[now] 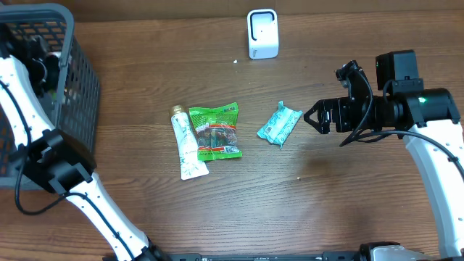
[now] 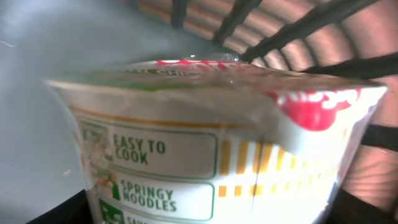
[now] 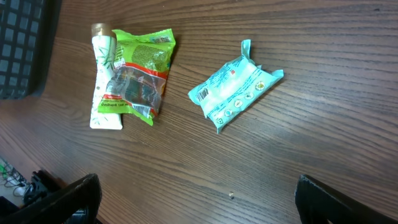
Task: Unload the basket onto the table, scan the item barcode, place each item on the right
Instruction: 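Grasp the green-and-white noodle cup and lift it out, left gripper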
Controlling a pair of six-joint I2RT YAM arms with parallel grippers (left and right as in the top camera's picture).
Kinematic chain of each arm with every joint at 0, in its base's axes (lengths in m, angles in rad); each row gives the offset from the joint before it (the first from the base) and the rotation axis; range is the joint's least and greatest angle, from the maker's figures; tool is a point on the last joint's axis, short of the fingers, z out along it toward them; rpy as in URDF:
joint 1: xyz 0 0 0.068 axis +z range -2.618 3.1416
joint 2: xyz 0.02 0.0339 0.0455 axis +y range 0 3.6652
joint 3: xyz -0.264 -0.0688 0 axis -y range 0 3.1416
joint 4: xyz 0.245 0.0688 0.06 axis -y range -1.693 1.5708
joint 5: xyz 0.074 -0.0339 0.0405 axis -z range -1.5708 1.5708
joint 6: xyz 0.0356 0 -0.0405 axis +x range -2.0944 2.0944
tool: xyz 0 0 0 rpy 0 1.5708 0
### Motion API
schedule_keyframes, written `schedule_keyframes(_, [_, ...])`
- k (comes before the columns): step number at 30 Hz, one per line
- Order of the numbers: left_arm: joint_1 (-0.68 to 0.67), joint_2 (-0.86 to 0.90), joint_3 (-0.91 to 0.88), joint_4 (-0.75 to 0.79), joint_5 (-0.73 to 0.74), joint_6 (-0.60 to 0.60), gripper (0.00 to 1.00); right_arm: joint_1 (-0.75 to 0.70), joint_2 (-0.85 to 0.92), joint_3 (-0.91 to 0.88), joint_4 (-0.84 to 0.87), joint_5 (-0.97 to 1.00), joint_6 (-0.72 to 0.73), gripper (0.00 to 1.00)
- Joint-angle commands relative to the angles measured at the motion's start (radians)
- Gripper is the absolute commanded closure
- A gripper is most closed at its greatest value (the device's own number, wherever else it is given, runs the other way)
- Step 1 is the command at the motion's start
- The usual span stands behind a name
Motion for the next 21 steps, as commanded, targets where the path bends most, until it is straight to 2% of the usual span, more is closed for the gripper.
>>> schedule_keyframes(1, [-0.006, -0.097, 0.112, -0.036, -0.006, -0.06, 0.27, 0.005, 0.005, 0.026, 0.006, -0.008, 0.004, 0.0])
schedule_keyframes(5, [-0.007, -0.186, 0.157, -0.068, -0.016, -0.073, 0.27, 0.005, 0.005, 0.026, 0.007, -0.009, 0.005, 0.0])
schedule_keyframes(14, [-0.035, -0.416, 0.158, -0.089, 0.094, -0.072, 0.26, 0.005, 0.005, 0.026, 0.006, -0.033, 0.004, 0.0])
schedule_keyframes(21, [-0.195, -0.517, 0.158, -0.202, 0.149, -0.06, 0.25, 0.005, 0.005, 0.026, 0.001, -0.035, 0.005, 0.0])
